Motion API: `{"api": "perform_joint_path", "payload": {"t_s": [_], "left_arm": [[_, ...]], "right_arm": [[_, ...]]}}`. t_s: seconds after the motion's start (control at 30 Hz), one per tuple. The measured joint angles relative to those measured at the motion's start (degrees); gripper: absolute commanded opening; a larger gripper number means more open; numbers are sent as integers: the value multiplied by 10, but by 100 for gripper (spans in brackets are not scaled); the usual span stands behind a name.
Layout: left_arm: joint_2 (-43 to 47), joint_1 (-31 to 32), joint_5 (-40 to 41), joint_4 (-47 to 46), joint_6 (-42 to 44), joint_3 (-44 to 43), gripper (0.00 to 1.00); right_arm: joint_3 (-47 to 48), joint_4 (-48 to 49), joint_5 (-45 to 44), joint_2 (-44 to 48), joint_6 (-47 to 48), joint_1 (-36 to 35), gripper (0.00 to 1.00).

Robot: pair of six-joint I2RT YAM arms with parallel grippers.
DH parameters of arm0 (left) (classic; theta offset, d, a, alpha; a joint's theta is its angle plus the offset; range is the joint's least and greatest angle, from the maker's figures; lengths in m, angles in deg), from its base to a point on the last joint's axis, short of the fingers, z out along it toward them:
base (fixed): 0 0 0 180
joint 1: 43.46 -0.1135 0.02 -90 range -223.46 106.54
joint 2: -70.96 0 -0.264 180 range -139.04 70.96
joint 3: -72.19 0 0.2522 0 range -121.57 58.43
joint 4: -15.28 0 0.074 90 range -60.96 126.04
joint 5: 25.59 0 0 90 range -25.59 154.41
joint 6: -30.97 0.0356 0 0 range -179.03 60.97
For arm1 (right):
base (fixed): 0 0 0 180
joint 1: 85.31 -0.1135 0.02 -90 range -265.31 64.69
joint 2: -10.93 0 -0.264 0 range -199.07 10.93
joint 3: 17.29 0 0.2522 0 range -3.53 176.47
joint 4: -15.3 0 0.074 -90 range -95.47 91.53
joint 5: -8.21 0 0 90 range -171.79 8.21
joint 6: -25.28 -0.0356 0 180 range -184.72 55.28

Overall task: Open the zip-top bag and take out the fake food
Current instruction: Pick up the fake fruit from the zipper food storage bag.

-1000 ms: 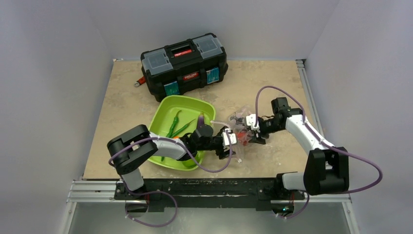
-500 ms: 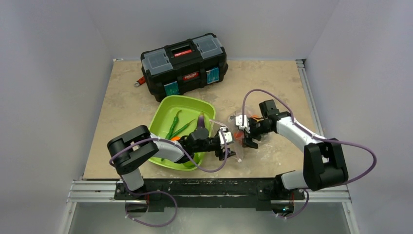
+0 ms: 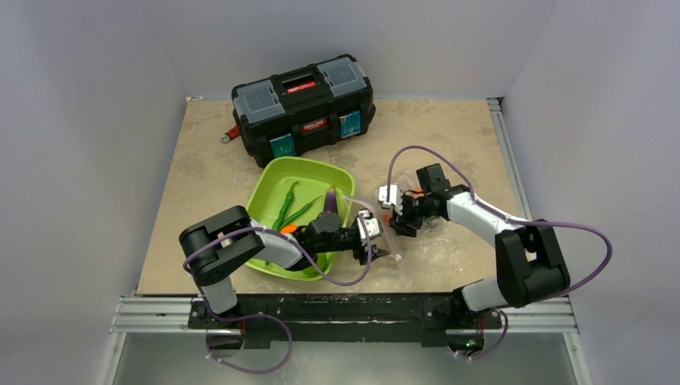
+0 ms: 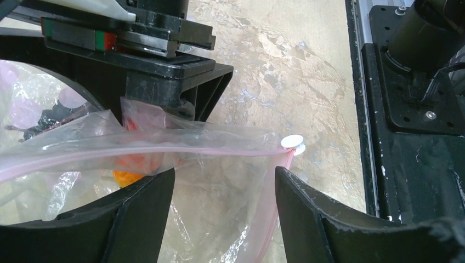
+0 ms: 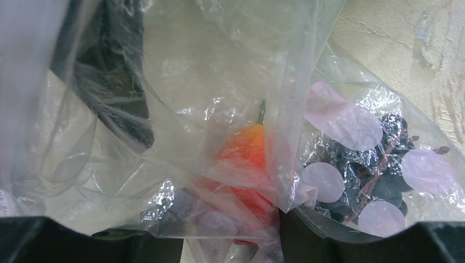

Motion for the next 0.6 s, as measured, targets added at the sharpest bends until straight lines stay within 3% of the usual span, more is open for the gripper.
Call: {"api": "perform_joint_path", "payload": {"t_s": [0.07, 0.23, 0.4, 0.6], "left_arm": [[0, -2, 2, -6, -2, 5, 66], [0, -14, 1, -16, -33, 7, 66], [0, -39, -7, -34, -89, 12, 65], [1, -67, -35, -52, -172, 20, 65]], "right_arm": [[0, 1, -2, 0, 0, 0, 35], [0, -4, -2, 3, 14, -1, 22], [-17, -27, 9, 40, 70, 6, 14], [-34, -52, 59, 127, 163, 25, 11]]}}
